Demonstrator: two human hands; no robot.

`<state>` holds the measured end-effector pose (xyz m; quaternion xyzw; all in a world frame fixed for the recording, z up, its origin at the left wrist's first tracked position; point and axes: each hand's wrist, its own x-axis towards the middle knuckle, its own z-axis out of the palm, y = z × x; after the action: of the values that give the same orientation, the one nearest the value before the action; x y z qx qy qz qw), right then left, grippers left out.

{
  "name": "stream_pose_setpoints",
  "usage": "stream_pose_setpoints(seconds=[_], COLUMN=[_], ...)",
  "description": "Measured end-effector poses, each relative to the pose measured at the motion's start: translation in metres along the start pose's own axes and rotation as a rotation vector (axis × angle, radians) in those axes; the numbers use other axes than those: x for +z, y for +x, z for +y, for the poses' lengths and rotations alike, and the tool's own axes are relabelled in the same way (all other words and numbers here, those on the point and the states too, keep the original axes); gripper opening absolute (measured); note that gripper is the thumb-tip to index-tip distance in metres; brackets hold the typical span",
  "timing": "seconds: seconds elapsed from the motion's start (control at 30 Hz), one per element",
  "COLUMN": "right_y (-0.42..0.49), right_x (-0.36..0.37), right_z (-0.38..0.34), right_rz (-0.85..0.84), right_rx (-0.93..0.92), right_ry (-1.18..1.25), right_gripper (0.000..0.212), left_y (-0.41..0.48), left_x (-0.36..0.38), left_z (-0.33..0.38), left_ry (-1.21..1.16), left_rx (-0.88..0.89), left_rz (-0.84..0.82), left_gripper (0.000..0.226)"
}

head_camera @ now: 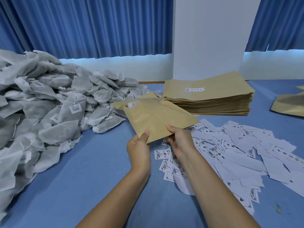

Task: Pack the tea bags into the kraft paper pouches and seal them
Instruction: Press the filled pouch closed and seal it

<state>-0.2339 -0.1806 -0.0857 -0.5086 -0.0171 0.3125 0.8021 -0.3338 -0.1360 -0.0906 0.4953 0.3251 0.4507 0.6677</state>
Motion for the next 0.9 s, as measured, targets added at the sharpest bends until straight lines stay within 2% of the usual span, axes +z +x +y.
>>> stream_pose_setpoints(seconds=[0.2,0.3,0.4,0.47,0.57,0.73,0.8,0.9], right_y=[0.007,0.010,0.011,0.013,0.016,0.015,0.013,0.004], right_x=[-0.017,-0.024,-0.022,-0.026,-0.036,-0.032,-0.029,-0.023], right_z=[-0.017,-0.022,-0.022,-0.026,-0.034,-0.034,-0.034,-0.032], right_rz=[0.128,0.100,0.084,0.145,0.215,0.175,0.102,-0.059], right_rx=[0.010,0.026,0.022,-0.014,-0.014,-0.011,0.004,0.084], right_ry=[0.144,0.137,0.179,0.199,0.136,0.165,0.144,-0.036], right_gripper=[0.012,0.013,0.010,0.006,0.011,0.016,0.014,0.010], left_y=[0.002,0.001,0.002,0.005,0.010,0.012,0.011,0.011], left_x=[-0.003,-0.002,-0.004,-0.006,-0.009,-0.010,-0.007,-0.002], left_z=[0.002,0.003,0.003,0.004,0.005,0.003,0.001,-0.003], left_ry=[-0.070,-0.077,-0.102,-0.130,-0.152,-0.165,-0.205,-0.144], left_rx=[-0.014,-0.009,-0.018,-0.030,-0.042,-0.051,-0.021,-0.028], left_rz=[0.026,0.023,0.039,0.070,0.111,0.137,0.115,0.031], left_gripper=[0.039,0.042,0.039,0.036,0.036,0.033,0.033,0.039])
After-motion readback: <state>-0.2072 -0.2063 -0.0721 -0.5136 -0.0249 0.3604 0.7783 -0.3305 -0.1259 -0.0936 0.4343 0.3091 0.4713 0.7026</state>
